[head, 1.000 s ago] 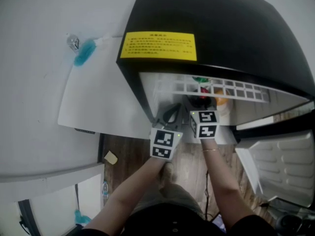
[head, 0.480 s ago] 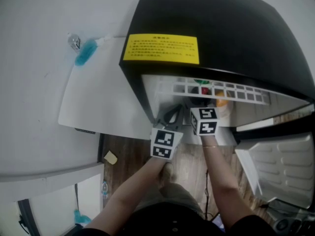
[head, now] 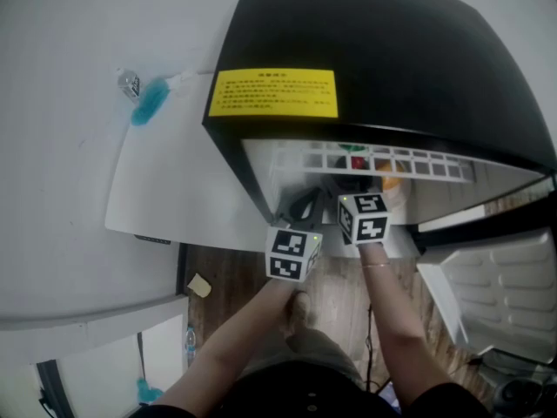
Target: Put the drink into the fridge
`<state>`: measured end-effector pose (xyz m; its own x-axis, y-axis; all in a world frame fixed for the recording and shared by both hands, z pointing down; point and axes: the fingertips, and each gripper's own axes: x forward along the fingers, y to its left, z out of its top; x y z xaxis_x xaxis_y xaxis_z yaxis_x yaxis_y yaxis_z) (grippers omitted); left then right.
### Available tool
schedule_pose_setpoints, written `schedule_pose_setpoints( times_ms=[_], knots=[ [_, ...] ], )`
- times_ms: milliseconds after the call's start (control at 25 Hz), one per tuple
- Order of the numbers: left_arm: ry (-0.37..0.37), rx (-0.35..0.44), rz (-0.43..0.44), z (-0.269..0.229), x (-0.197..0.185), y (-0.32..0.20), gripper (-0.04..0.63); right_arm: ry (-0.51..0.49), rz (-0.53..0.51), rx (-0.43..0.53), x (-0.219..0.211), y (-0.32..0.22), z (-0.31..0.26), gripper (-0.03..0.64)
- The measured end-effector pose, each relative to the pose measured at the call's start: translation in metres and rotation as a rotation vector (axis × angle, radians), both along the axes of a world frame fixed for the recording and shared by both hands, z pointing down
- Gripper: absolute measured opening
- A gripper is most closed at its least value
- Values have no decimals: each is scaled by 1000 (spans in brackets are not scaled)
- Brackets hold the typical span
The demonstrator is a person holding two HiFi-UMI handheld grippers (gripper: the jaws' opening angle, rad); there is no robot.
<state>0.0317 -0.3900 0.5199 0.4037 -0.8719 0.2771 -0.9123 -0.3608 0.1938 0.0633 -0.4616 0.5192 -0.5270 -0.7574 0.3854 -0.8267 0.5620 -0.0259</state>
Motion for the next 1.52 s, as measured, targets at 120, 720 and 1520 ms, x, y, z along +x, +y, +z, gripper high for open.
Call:
schedule_pose_setpoints(
  times_ms=[120, 720, 1520],
  knots=[
    [-3, -10, 0, 0, 0, 1, 6, 10, 12, 3, 4, 5, 0, 319],
    [18, 16, 52, -19, 7, 23, 6, -6, 66, 34, 22, 47, -28, 318],
    [33, 57, 192, -55, 25, 79, 6, -114, 60, 40, 27, 136, -71, 11]
  ],
)
